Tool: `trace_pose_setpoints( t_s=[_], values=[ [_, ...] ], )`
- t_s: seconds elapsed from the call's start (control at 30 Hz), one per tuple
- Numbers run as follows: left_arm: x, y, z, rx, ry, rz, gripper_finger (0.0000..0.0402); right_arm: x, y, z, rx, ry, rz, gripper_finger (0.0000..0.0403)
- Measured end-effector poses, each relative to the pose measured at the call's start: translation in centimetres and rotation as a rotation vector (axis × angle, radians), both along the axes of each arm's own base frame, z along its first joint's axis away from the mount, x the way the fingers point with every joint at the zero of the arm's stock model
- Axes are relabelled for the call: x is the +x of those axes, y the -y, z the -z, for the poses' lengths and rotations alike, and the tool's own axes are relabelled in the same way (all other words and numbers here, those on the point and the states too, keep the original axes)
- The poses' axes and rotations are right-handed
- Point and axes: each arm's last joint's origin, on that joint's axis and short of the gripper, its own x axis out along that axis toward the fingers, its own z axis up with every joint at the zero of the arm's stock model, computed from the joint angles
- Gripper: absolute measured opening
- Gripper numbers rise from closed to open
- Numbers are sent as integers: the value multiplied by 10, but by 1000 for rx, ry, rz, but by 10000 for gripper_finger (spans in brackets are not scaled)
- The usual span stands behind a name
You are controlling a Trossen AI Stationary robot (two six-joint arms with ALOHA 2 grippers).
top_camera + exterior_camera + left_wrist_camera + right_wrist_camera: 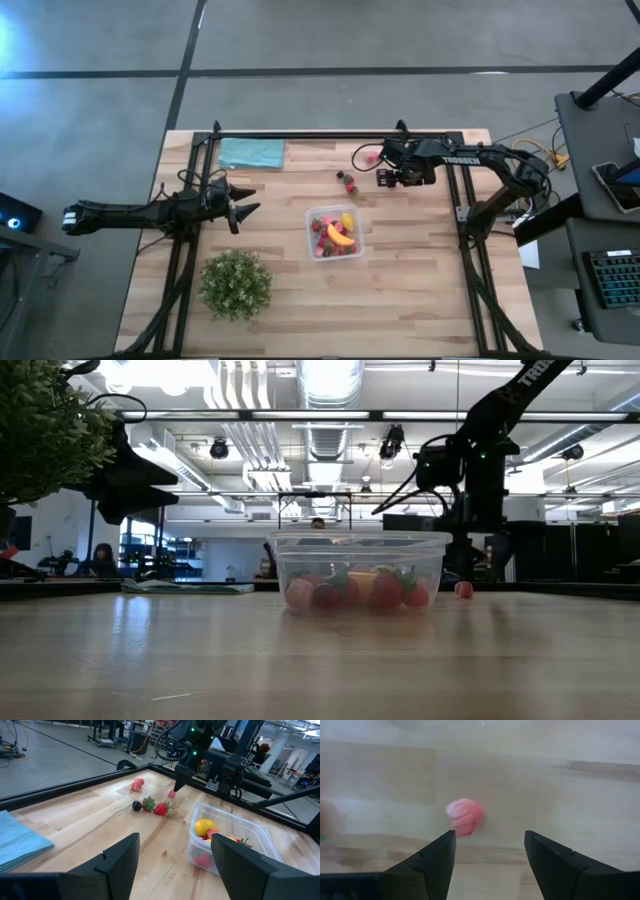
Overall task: Pick and placing Produce into tupperware
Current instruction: Put the peach into the transparent container
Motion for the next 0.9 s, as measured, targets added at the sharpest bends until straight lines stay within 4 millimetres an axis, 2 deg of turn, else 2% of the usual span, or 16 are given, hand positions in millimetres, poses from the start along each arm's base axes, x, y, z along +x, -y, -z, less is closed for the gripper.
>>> trace_pose_setpoints(
  t_s=[0.17, 0.43, 0.7, 0.9],
  values=[
    [0, 0, 0, 0, 0, 0, 233, 2, 2, 5, -34, 58, 14, 228],
    [0, 0, 0, 0, 0, 0, 233, 3, 4, 8, -55, 44, 18, 228],
    [0, 0, 0, 0, 0, 0, 233, 6, 5, 24, 1, 8, 8, 228],
    [0, 0, 0, 0, 1, 0, 233, 7, 4, 25, 11, 14, 3, 228]
  ],
)
